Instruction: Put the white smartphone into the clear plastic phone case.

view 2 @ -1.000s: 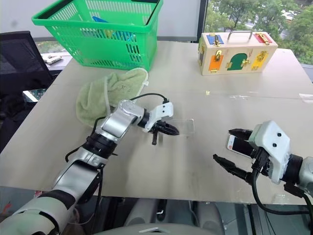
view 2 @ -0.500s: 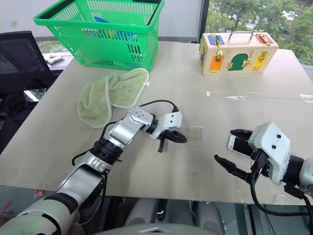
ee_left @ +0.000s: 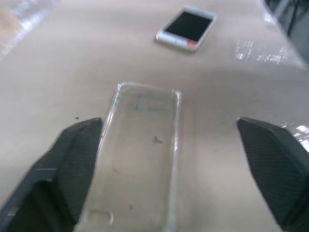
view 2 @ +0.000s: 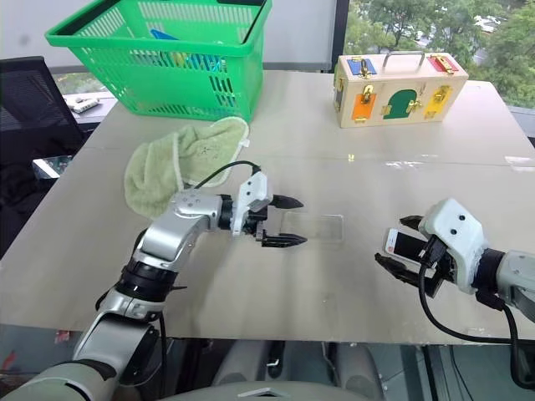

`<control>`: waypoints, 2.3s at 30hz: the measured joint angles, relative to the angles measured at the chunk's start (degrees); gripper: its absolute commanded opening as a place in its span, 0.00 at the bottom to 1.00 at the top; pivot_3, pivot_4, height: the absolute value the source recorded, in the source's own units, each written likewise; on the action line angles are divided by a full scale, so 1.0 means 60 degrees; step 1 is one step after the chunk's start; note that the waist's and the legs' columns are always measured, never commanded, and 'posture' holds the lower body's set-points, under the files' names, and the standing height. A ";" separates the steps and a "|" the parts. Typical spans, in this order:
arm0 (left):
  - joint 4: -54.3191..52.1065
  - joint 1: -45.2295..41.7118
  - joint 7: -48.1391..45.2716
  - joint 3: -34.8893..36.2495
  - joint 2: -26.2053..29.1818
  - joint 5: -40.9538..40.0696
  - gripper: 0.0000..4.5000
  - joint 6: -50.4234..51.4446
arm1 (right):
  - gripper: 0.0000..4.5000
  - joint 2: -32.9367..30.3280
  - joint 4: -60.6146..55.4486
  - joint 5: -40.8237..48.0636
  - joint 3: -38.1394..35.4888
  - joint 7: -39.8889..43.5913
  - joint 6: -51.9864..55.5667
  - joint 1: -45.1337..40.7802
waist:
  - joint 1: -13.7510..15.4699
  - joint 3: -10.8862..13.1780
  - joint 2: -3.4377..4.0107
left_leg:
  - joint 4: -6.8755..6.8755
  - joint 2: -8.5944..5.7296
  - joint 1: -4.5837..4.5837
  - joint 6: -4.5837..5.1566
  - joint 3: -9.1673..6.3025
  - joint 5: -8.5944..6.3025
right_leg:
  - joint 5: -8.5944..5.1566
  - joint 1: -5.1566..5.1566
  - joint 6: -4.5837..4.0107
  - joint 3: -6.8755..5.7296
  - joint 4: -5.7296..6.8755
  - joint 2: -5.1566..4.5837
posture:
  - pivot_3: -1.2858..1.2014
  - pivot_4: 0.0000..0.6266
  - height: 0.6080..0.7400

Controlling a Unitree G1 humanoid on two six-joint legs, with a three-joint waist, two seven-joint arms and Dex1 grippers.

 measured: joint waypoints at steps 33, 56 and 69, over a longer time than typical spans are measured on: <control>-0.2278 0.2570 -0.0098 0.0908 0.1209 -0.2649 0.99 -0.0436 | 1.00 -0.1089 0.6291 -0.4310 0.5317 0.4016 -0.1185 -0.4450 | -0.0033 0.0024 0.0047 | -0.0005 -0.0003 0.0007 -0.0002 0.0014 -0.0001 | -0.0001 -0.0012 0.0000 0.0005 -0.0001 -0.0001 | 0.52 0.24 1.00; -0.2329 0.2920 0.0940 0.0942 0.1223 -0.2461 1.00 -0.0824 | 0.64 0.0411 0.5563 -0.4563 0.5019 0.4065 -0.0895 -0.5553 | -0.0113 0.0027 0.0056 | -0.0014 0.0031 0.0021 -0.0024 0.0056 -0.0013 | 0.0013 -0.0041 -0.0012 -0.0028 0.0018 -0.0066 | 0.52 0.24 1.00; -0.1480 0.2815 0.0982 0.0991 0.1480 -0.2123 1.00 -0.1405 | 0.64 0.2823 0.3274 -0.4920 0.7477 0.3043 0.0442 -0.8646 | -0.0020 0.0044 0.0079 | -0.0028 0.0012 -0.0025 -0.0017 0.0064 -0.0010 | 0.0012 -0.0084 -0.0012 -0.0036 0.0001 -0.0042 | 0.52 0.24 1.00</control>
